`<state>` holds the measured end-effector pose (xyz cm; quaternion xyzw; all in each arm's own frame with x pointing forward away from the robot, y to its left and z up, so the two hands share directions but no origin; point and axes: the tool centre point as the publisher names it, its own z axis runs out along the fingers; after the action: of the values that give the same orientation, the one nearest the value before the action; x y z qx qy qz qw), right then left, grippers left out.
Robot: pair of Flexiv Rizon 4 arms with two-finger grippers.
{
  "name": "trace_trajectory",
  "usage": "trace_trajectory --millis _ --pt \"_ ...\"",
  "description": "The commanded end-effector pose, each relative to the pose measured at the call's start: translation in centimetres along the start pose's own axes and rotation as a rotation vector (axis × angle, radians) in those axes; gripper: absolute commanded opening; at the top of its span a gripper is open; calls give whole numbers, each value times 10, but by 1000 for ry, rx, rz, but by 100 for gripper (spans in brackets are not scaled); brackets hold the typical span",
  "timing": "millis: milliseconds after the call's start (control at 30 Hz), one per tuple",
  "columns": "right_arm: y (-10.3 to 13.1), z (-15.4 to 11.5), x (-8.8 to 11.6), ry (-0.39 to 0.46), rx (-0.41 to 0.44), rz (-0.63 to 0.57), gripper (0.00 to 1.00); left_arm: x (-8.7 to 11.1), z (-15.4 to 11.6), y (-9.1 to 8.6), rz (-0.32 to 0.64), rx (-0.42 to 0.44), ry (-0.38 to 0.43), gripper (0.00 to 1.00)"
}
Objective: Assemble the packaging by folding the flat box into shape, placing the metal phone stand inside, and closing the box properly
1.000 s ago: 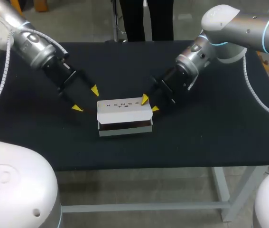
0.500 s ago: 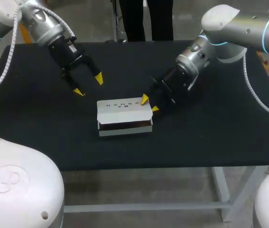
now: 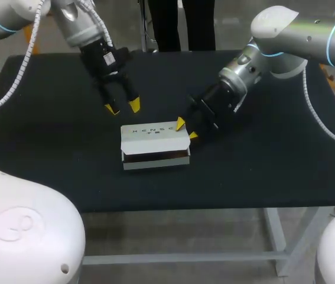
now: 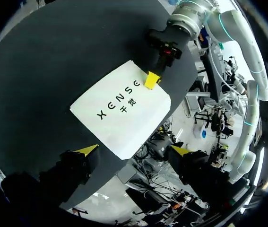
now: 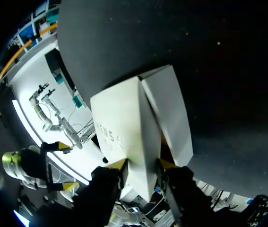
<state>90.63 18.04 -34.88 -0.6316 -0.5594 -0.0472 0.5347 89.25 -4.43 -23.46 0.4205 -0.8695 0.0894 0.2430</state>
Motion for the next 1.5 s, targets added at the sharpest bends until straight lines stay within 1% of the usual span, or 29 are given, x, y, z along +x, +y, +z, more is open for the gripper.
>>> trace_trajectory --millis 33,233,267,300,467,500,867,900,933,1000,1433,1500 --pt "1 1 1 -1 2 0 43 4 -5 -5 124 -57 -180 100" --pt "1 1 1 -1 2 0 42 4 -5 -5 124 -57 -180 100" --pt "1 1 1 -1 2 0 42 1 -4 -4 145 -50 -191 100" --pt "1 1 1 -1 2 0 42 -1 -2 -2 151 -15 -208 100" --pt "1 1 1 -1 2 0 42 -4 8 6 271 49 -266 100" --pt "1 1 1 -1 2 0 42 -4 9 7 276 51 -269 100" --pt "1 1 1 -1 2 0 42 1 35 9 513 85 -393 100" --pt "1 1 1 -1 2 0 42 1 38 9 531 86 -414 100" --pt "1 1 1 -1 2 0 42 1 39 8 537 84 -426 100" --pt "1 1 1 -1 2 0 42 1 41 5 535 46 -479 100" --pt "1 1 1 -1 2 0 42 1 41 5 535 46 -479 100" --pt "1 1 1 -1 2 0 42 1 45 3 579 34 -471 100"
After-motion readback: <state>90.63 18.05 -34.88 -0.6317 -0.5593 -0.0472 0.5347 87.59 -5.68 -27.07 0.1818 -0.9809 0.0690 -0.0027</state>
